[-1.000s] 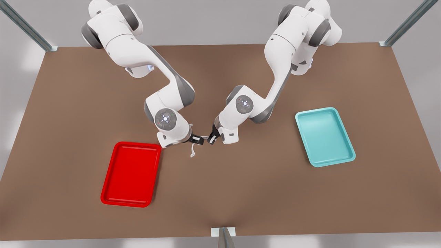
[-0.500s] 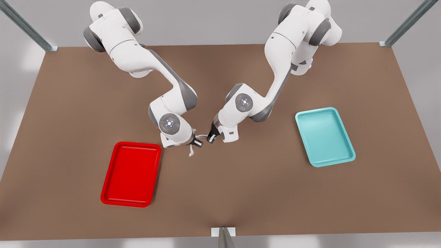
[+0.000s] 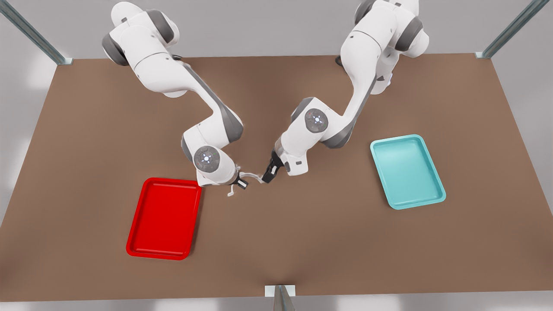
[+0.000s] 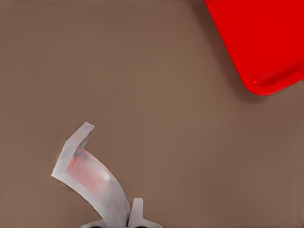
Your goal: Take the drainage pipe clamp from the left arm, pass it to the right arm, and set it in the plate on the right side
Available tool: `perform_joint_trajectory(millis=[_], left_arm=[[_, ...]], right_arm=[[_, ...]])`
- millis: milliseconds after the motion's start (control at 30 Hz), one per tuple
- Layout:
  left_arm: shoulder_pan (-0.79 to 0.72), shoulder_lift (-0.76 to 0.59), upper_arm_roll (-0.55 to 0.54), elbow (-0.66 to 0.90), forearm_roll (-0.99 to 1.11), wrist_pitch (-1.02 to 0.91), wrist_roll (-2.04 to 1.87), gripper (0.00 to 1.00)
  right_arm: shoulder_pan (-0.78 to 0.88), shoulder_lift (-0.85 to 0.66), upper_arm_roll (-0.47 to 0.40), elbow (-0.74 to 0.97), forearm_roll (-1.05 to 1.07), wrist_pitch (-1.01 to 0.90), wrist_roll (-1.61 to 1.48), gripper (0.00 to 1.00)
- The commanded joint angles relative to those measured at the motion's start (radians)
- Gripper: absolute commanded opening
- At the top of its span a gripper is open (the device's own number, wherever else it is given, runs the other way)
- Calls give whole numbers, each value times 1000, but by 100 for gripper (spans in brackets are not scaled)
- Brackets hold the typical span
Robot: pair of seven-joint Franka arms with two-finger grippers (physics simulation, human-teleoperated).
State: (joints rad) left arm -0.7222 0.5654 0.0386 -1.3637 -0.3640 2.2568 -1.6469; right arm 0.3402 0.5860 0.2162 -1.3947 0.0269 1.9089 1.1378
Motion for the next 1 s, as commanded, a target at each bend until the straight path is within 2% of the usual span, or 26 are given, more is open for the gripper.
perform_joint_trajectory(millis=[0, 33, 133, 200, 233, 267, 333, 367, 467, 667, 700, 733, 833, 933, 967], left_arm=[[35, -22, -2, 0, -1, -137, 44, 100], [67, -39, -2, 2, 0, -193, 99, 100], [311, -107, 12, 2, 65, -482, 620, 100], [549, -143, 11, 8, 65, -569, 1105, 100], [632, -167, 14, 17, 69, -628, 1292, 100], [673, -208, 26, 20, 161, -690, 1493, 100], [705, -383, -14, -89, 304, -689, 1639, 100], [725, -412, -39, -98, 318, -695, 1641, 100], [711, -394, -40, -86, 321, -663, 1618, 100], [692, -384, -40, -71, 321, -664, 1615, 100], [693, -384, -40, -71, 321, -664, 1615, 100], [698, -384, -39, -71, 321, -668, 1616, 100], [695, -384, -37, -57, 323, -672, 1615, 100], [692, -340, -39, -28, 324, -660, 1619, 100], [692, -338, -40, -28, 321, -660, 1619, 100]], right_arm=[[-47, -11, 0, -7, -15, -34, -25, 21], [-85, -15, 0, -9, -15, -62, -84, 21], [-173, -20, 0, -10, -15, -114, -231, 21], [-227, -21, 0, -27, -15, -137, -317, 21], [-251, -21, 0, -43, -15, -140, -354, 21], [-287, -21, 0, -63, -15, -139, -414, 21], [-351, -17, 0, -101, -15, -122, -501, 21], [-374, -14, 0, -125, -15, -105, -544, 21], [-457, 6, 0, -159, -15, -56, -694, 21], [-495, 61, 0, -167, -79, 13, -725, 21], [-492, 61, 0, -167, -87, 13, -725, 45], [-492, 61, 0, -165, -87, 15, -725, 82], [-491, 26, 2, -148, -102, 10, -734, 100], [-512, -190, 2, -148, -101, -5, -944, 100], [-512, -277, 3, -123, -101, -71, -1015, 100]])
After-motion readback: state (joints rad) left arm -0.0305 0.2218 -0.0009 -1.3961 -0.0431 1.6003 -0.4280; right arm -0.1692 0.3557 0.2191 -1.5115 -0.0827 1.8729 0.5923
